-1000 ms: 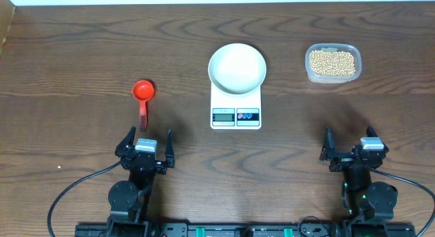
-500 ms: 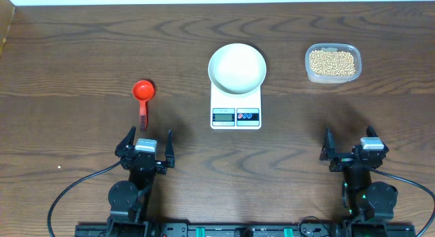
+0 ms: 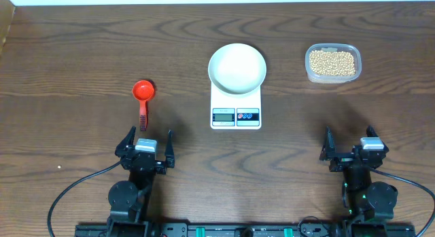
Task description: Scoop item into bowl and weigh 50g on scale
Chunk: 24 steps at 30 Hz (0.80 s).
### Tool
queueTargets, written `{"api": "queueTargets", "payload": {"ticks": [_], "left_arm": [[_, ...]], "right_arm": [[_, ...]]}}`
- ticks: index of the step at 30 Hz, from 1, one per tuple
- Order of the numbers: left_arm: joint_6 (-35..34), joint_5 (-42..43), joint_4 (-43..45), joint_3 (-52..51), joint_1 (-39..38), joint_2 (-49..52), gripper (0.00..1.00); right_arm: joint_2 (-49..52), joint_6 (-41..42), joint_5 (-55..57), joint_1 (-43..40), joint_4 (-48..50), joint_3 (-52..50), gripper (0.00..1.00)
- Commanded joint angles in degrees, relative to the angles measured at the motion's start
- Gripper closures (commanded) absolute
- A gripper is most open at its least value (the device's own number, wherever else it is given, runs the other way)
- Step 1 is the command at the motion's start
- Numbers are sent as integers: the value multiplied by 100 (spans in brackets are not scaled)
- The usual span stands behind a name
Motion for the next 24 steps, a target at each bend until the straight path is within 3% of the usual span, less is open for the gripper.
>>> {"api": "queueTargets", "payload": {"ticks": [1,14,24], "left_arm": [[-52,76,-247,-57,22,-35,9],[-55,411,-214,-55,22,-35,9],[-511,531,-221,59,24,-26,9]], "right_arm": [[-37,39,-35,59,-22,-11,1],[-37,39,-35,59,-22,-9,1],[-37,42,-35,59,-22,-9,1]]}}
